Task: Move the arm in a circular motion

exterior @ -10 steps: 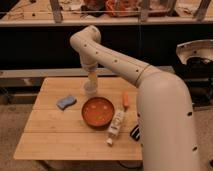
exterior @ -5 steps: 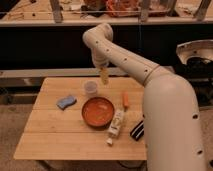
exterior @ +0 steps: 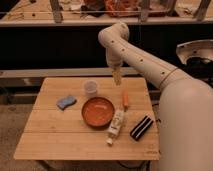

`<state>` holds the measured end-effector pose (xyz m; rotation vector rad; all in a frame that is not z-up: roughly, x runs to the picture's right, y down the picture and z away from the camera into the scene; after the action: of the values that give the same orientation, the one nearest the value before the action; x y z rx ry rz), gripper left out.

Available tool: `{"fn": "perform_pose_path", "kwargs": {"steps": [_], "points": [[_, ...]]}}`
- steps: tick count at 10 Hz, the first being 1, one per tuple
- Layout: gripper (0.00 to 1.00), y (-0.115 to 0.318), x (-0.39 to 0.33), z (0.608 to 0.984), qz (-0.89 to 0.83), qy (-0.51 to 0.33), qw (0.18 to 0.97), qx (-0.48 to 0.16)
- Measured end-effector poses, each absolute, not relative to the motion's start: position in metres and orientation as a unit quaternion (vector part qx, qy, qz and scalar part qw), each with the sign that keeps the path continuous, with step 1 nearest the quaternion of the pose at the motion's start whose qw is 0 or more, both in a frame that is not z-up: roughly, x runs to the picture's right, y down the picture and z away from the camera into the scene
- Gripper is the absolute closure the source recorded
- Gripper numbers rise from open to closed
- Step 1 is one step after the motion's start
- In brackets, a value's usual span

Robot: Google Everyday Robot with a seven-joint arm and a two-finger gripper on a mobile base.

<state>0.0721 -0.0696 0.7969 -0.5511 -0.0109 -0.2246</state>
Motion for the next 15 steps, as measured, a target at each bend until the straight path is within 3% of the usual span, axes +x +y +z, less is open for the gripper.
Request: {"fn": "perform_pose_path", "kwargs": {"steps": [9, 15], "points": [[0.20, 0.010, 0.226, 0.741, 0.009, 0.049, 0.955, -0.291], [0.20, 0.068, 0.208, 0.694, 0.040, 0.045, 0.954, -0.292]]}}
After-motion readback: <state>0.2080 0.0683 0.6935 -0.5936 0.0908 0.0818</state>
